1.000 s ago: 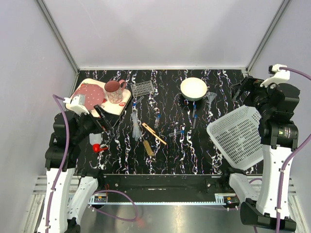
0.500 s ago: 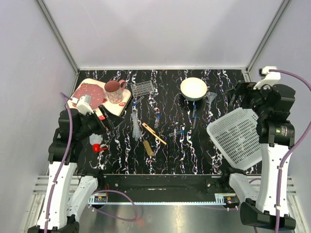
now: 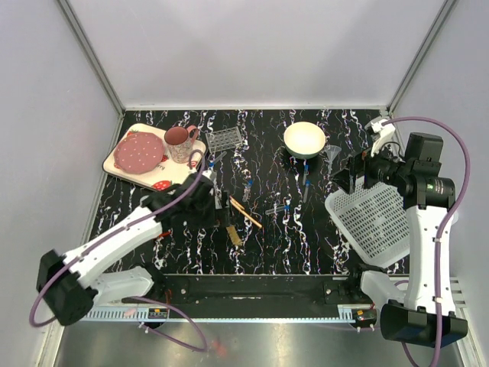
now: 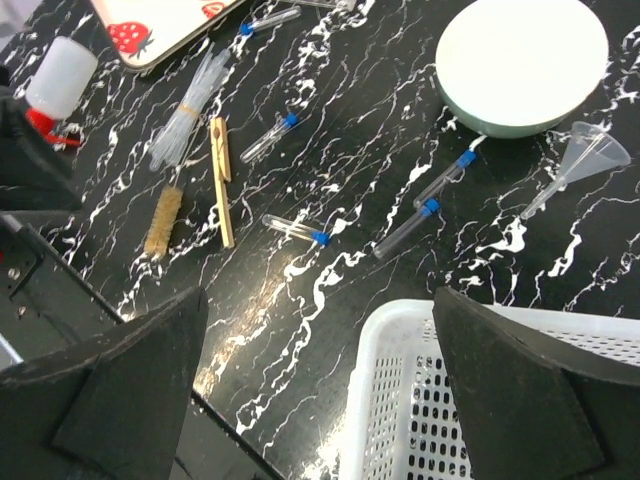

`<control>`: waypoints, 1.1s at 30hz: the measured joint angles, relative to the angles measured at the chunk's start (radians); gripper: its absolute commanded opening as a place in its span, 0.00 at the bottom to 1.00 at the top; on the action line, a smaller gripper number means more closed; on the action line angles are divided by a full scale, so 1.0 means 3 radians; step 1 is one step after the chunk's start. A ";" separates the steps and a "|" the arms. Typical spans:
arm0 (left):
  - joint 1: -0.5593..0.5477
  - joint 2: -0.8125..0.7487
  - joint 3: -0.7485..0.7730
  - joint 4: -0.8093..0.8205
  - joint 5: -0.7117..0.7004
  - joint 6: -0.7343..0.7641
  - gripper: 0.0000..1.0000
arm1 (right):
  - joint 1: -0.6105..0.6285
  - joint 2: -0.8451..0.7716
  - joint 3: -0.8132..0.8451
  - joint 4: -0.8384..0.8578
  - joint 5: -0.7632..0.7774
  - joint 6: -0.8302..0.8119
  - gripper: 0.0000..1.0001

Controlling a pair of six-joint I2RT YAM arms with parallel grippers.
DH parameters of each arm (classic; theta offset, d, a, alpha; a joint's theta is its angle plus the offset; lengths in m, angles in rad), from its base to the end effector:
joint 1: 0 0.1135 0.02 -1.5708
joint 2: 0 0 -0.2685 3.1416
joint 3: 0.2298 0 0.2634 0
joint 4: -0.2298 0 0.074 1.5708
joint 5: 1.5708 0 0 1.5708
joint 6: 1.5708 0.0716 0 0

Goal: Organize the chemistry lab equipment

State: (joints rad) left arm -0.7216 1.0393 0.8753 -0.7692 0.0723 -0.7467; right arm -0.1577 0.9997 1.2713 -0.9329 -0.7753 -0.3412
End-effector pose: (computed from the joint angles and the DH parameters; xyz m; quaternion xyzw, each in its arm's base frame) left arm 0.1717 -0.1580 0.2454 -0.0006 0.9491 -0.2353 0.2095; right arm 0.2099 0.0174 0.3891 -0.2415 0.8130 0.2287 0.4779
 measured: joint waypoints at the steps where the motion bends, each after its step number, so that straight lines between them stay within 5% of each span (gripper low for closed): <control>1: -0.0047 0.0118 0.0000 -0.0004 -0.0092 -0.0050 0.99 | 0.0000 -0.0008 -0.0006 -0.0006 -0.0046 -0.0023 1.00; 7: -0.0219 0.0641 0.0025 0.0048 -0.0453 -0.0342 0.99 | 0.0000 -0.0034 -0.0145 -0.0010 -0.0189 -0.0058 1.00; 17: -0.0331 0.1399 0.0173 0.0359 -0.0607 -0.0670 0.83 | 0.0000 -0.0079 -0.0412 0.0102 -0.0215 0.0020 1.00; 24: -0.0408 0.1934 0.0267 0.0455 -0.0631 -0.0772 0.58 | 0.0000 -0.0154 -0.0535 0.0172 -0.0272 0.0085 1.00; 28: -0.0420 0.2059 0.0313 0.0460 -0.0649 -0.0777 0.33 | 0.0000 -0.0179 -0.0556 0.0178 -0.0273 0.0092 1.00; 33: -0.0436 0.2075 0.0322 0.0478 -0.0656 -0.0801 0.19 | 0.0000 -0.0191 -0.0558 0.0181 -0.0275 0.0093 1.00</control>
State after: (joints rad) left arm -0.8524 1.6619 0.9718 -0.6258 -0.1246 -0.9871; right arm -0.1577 0.9424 1.1038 -0.8787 -0.8577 -0.3134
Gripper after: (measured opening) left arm 0.261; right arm 0.994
